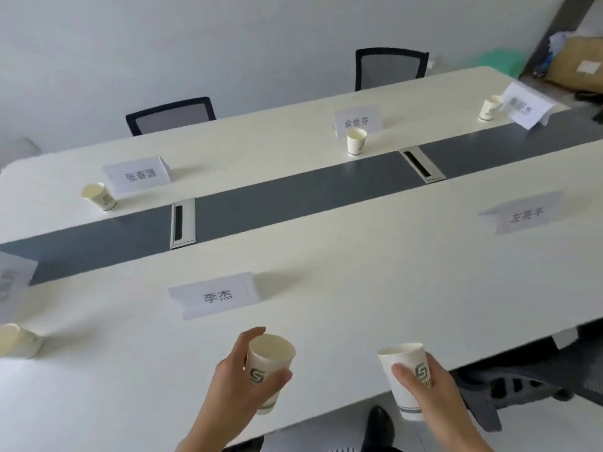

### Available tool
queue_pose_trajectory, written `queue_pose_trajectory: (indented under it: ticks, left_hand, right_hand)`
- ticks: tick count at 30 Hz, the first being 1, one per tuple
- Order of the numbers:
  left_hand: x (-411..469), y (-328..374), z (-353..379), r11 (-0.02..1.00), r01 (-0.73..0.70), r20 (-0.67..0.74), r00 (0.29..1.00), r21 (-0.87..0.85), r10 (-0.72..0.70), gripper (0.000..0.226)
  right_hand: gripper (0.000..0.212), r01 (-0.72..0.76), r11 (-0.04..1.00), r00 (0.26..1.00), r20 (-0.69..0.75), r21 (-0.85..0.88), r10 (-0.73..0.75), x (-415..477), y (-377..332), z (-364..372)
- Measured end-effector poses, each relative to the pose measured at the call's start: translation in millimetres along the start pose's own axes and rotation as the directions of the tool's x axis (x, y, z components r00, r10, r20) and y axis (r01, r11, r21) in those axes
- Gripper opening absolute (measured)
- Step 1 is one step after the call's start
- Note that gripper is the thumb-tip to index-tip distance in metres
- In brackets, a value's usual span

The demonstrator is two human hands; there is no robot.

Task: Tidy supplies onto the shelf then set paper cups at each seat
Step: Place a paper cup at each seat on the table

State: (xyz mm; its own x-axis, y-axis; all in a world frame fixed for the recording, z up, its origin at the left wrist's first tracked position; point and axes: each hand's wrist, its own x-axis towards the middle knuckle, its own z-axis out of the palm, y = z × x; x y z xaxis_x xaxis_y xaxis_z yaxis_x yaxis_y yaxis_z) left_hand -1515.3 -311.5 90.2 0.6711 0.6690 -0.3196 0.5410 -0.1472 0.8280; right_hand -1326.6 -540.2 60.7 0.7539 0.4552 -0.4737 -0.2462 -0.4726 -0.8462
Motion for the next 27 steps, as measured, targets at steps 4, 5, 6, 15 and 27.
queue_pose_trajectory:
  ticks: [4,5,6,15,27]
  left_hand:
    - [0.4,15.2,12.8,0.996,0.067,-0.133,0.988,-0.057,-0.074,0.062]
    - [-2.1,14.4,15.4,0.993,0.089,-0.161,0.982,-0.072,-0.1,0.062]
    - [-5.8,13.4,17.1,0.989,0.113,-0.188,0.974,-0.094,-0.129,0.063]
    - [-1.6,-9.7,-6.9,0.957,0.241,-0.328,0.901,-0.164,-0.284,0.061]
    - [81.4,-29.0,-61.8,0.951,0.265,-0.249,0.921,-0.158,-0.299,0.064]
  right_hand:
    - [0.057,0.059,0.981,0.981,0.191,-0.187,-0.023,69.4,-24.8,5.1]
    - [0.058,0.093,0.966,0.972,0.233,-0.241,-0.036,85.2,-33.1,11.0]
    - [0.058,0.126,0.953,0.963,0.264,-0.276,-0.051,100.3,-42.0,19.0]
    - [0.067,0.321,0.878,0.926,0.311,-0.354,-0.214,235.7,-103.4,124.5]
    - [0.068,0.257,0.863,0.965,0.159,-0.435,-0.207,290.2,-84.3,185.9]
